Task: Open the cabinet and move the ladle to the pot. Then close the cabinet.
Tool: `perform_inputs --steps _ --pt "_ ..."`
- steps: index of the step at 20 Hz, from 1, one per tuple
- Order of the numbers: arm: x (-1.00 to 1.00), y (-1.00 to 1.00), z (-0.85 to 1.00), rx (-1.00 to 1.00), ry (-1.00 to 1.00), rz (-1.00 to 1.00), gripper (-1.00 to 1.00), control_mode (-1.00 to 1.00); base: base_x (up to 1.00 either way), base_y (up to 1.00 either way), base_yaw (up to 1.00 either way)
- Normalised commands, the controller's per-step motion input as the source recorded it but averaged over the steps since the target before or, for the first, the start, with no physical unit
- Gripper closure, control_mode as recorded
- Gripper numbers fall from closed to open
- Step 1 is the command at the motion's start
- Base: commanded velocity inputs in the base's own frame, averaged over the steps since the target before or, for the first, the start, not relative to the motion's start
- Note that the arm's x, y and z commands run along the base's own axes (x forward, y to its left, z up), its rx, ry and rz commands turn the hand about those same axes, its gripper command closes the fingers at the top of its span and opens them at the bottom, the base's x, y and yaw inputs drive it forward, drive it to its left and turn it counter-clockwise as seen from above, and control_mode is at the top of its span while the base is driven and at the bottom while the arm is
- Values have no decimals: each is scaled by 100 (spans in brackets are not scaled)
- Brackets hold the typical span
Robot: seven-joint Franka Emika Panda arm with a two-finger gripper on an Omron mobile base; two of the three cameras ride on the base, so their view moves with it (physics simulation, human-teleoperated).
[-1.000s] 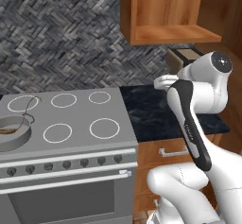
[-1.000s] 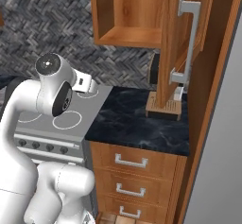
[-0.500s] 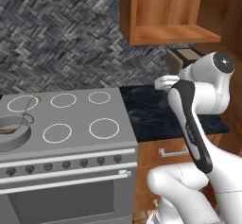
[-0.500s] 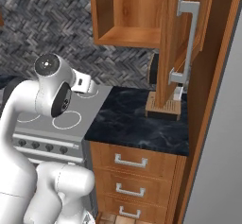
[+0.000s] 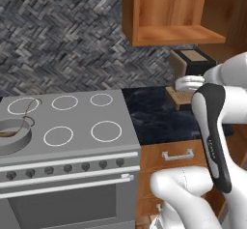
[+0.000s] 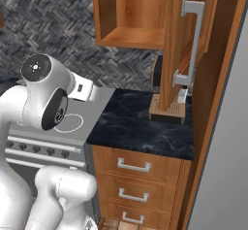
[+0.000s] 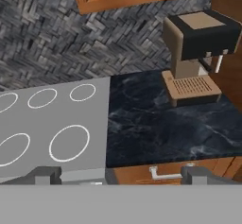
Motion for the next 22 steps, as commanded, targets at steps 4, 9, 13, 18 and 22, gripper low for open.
perform_inputs --steps 4,9,13,18,22 --pt "-59 -11 36 0 0 -6 -100 -100 0 0 0" --pt "-57 -9 32 0 0 -7 -100 -100 0 0 0" --pt "-49 -16 14 0 -1 -7 -100 -100 0 0 0" --pt "-36 -20 1 1 -3 -3 -100 -100 0 0 0" --pt "-37 -34 0 2 0 -2 -100 -100 0 0 0"
